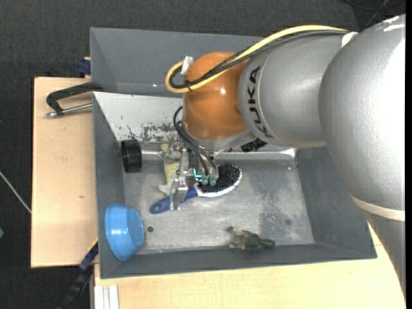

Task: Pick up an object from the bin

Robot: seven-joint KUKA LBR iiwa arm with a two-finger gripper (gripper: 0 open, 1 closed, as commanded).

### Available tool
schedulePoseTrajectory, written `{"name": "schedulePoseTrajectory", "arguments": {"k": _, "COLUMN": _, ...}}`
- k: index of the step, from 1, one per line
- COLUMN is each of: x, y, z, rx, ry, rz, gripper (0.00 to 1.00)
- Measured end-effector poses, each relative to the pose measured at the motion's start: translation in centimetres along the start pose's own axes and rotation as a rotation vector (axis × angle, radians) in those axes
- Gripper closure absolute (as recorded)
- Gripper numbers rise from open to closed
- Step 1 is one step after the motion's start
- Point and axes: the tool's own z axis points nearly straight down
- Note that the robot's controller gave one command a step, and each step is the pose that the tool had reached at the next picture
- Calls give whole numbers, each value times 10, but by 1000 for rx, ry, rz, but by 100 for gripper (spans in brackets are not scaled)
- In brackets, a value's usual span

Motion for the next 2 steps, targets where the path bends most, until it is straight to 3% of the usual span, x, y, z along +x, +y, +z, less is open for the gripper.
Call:
{"name": "schedulePoseTrajectory", "arguments": {"k": 1, "x": 64, "y": -69, "z": 57, "rx": -2, "ry": -19, "rz": -215, "gripper": 0}}
{"name": "schedulePoseTrajectory", "arguments": {"k": 2, "x": 63, "y": -68, "z": 56, "rx": -3, "ry": -23, "rz": -214, "gripper": 100}}
